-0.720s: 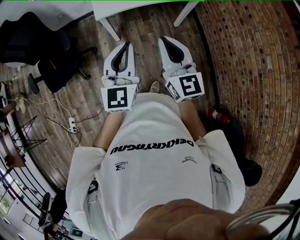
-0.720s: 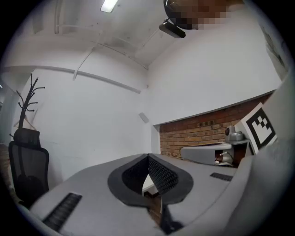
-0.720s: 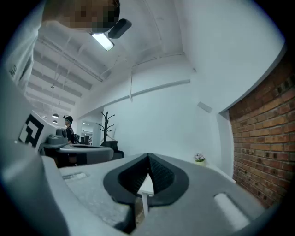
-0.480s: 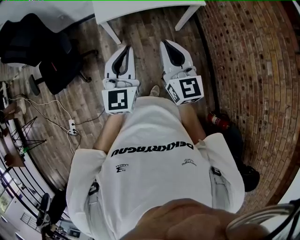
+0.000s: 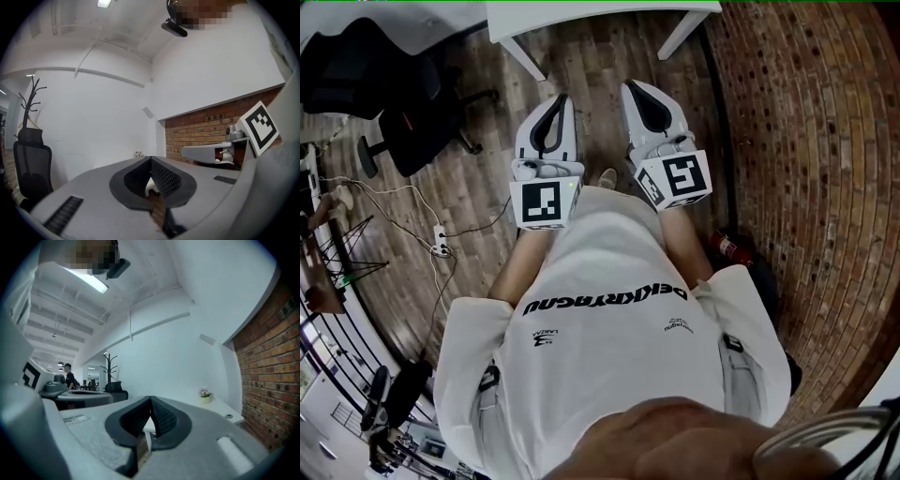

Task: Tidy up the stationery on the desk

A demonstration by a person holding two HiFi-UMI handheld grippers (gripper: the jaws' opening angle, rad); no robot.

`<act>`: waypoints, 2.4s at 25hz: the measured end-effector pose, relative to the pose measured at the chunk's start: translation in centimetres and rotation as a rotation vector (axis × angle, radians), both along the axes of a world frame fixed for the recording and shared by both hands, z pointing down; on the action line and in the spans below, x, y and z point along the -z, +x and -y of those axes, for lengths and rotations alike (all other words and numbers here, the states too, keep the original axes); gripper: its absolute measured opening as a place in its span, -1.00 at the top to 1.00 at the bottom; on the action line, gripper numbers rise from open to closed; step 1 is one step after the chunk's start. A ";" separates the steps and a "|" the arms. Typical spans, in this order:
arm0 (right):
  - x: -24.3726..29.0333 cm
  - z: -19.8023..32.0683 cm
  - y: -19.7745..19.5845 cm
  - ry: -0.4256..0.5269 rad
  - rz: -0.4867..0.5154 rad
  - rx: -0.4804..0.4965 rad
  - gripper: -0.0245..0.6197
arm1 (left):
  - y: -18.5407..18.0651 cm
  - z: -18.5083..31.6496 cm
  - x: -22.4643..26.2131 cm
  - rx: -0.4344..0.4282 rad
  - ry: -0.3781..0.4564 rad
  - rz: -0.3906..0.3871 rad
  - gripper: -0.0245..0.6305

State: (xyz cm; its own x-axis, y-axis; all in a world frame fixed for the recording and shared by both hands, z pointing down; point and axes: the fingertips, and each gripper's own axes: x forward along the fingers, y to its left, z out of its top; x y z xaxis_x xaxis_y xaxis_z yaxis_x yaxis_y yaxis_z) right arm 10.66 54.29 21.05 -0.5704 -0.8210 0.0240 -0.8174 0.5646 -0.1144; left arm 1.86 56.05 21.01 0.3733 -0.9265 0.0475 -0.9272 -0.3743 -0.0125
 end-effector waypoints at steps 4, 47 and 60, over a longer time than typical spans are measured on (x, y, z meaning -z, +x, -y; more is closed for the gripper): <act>-0.8 1.2 0.7 -0.015 -0.011 -0.007 0.93 | 0.2 0.8 -1.0 0.022 -0.024 0.009 0.93; -4.0 54.5 -12.3 -0.161 -0.086 -0.103 0.93 | -12.0 55.4 -5.3 -0.082 -0.178 -0.008 0.93; -11.7 62.9 -11.7 -0.293 -0.122 -0.037 0.93 | -11.3 63.8 -13.1 0.016 -0.332 0.059 0.93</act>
